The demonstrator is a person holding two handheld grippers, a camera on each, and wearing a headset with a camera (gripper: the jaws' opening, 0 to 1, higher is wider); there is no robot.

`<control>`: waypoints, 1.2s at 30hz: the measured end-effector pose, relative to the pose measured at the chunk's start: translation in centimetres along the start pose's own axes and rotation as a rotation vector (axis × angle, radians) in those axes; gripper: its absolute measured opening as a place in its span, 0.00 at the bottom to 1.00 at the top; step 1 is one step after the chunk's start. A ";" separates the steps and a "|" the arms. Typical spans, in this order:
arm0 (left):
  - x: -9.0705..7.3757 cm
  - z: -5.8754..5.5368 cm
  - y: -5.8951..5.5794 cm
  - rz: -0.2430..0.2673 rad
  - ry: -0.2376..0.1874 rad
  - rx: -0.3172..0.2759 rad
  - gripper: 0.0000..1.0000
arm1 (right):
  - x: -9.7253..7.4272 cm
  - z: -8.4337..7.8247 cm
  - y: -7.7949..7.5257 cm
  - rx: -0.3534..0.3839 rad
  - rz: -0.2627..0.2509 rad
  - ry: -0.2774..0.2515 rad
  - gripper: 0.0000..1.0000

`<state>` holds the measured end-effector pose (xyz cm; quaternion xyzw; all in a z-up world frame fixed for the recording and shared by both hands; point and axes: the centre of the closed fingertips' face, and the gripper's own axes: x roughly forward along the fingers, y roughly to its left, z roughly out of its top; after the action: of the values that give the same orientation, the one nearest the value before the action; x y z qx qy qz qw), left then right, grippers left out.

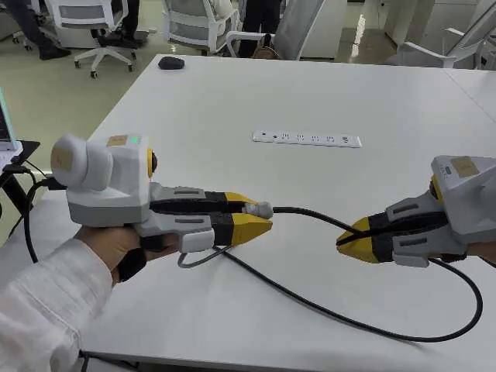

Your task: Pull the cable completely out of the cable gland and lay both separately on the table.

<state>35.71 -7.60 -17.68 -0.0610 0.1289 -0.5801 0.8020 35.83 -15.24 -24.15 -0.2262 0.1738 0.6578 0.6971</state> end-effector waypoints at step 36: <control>1.0 -0.1 -1.0 -0.034 0.024 0.010 0.16 | 2.3 6.7 1.5 -0.120 0.069 -0.094 0.17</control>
<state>35.04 -8.82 -17.66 -0.0523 0.1347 -0.5951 0.7906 34.19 -9.60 -19.93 -0.2304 0.1090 0.7004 0.6667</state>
